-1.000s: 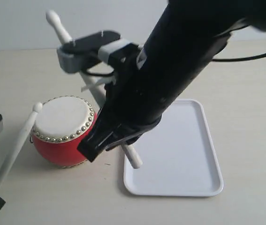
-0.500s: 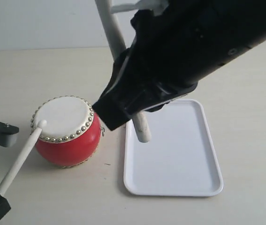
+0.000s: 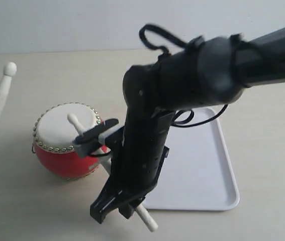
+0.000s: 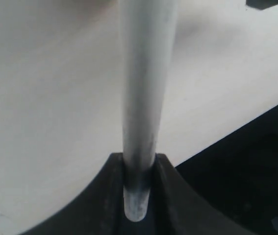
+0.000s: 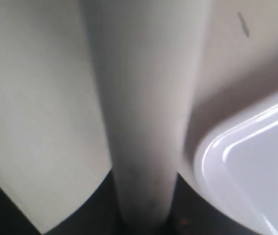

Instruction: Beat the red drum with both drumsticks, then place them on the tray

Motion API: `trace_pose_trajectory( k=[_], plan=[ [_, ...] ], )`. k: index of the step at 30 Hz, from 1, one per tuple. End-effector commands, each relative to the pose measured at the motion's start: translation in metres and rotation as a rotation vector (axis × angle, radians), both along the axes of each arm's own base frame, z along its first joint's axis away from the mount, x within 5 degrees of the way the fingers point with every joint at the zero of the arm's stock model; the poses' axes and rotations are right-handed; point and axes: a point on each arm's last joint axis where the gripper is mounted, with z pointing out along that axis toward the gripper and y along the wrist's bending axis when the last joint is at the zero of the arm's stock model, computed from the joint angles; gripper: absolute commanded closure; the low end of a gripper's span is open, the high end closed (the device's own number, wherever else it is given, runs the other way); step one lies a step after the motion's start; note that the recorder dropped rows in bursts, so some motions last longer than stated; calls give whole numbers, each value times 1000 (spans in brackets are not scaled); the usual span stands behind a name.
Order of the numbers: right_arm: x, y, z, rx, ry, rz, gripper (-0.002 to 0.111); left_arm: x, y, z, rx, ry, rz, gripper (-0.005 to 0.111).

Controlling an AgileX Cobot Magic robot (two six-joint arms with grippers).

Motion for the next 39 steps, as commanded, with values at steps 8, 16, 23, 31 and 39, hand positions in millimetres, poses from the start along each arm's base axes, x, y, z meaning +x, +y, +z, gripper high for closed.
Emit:
trace_pose_trajectory(
  k=[8, 16, 23, 31, 39],
  plan=[
    [-7, -6, 37, 47, -18, 24, 108, -12, 9, 14, -15, -115, -14, 107],
    [-51, -59, 195, 429, -326, 27, 108, 28, -12, -64, 85, 94, 72, 107],
    [-94, -114, 264, 649, -507, 27, 108, 48, -24, -123, 239, 400, 67, 107],
    [-95, -126, 265, 588, -553, 0, 108, 50, -31, -85, 127, 316, 84, 107],
    [-55, -120, 235, 283, -614, -222, 108, 28, -24, -21, -67, 64, 61, 107]
  ],
)
